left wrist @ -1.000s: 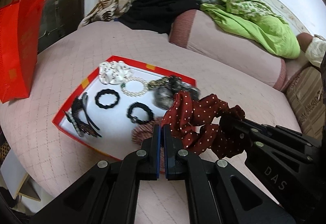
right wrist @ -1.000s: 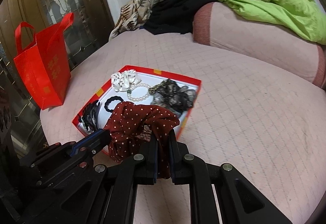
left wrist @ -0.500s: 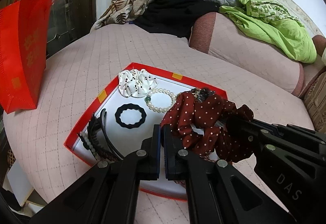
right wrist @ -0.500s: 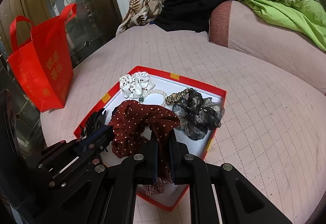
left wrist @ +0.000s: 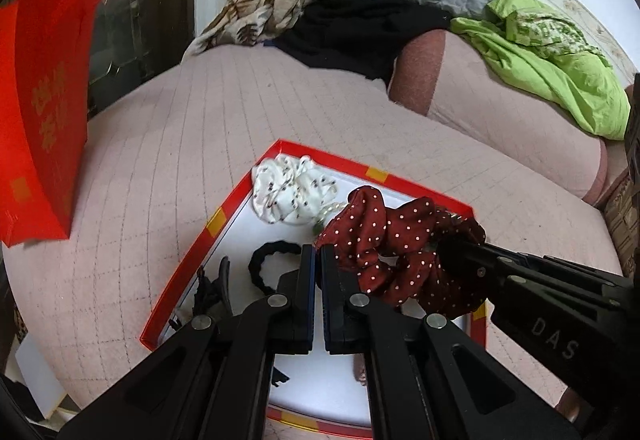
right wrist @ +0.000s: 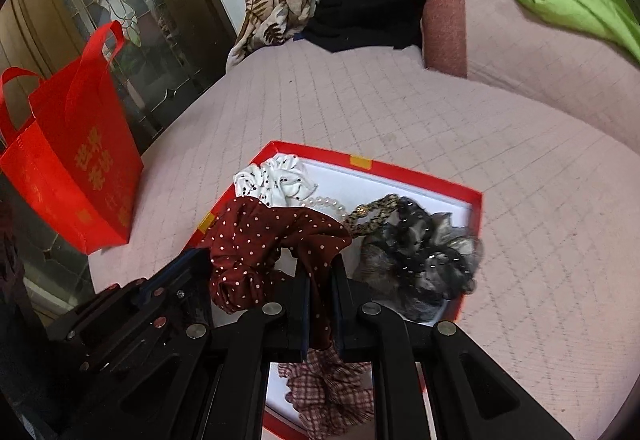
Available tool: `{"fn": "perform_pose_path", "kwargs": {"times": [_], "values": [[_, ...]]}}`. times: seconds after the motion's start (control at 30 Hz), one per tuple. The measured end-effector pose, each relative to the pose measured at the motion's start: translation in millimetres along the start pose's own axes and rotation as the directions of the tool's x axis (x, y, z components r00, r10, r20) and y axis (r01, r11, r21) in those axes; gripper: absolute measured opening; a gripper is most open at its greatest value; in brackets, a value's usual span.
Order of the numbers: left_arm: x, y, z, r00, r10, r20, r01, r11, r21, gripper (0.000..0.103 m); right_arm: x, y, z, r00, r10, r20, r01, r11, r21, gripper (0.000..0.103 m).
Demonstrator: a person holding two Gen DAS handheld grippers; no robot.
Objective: Organize jewelry
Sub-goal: 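Carry the red polka-dot scrunchie over the box with the right tool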
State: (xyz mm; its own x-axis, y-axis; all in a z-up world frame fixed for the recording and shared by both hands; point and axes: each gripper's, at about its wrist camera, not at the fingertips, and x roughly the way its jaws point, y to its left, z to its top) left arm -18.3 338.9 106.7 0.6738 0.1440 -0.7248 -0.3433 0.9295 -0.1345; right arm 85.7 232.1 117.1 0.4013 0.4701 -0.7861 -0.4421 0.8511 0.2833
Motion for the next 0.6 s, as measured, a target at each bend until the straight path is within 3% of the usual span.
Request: {"fn": "perform_pose_path", "kwargs": {"times": [0.37,0.6], "values": [[27,19,-2,0.998,-0.002,-0.069,-0.003,0.997,-0.074,0.003,37,-14,3,0.996,0.071,-0.061,-0.066,0.995,0.078,0.011],[18,19,-13,0.995,0.035,-0.097,-0.041,0.998,-0.052,0.003,39,-10,-13,0.988,0.122,-0.092,-0.114,0.99,0.088,0.011]]}}
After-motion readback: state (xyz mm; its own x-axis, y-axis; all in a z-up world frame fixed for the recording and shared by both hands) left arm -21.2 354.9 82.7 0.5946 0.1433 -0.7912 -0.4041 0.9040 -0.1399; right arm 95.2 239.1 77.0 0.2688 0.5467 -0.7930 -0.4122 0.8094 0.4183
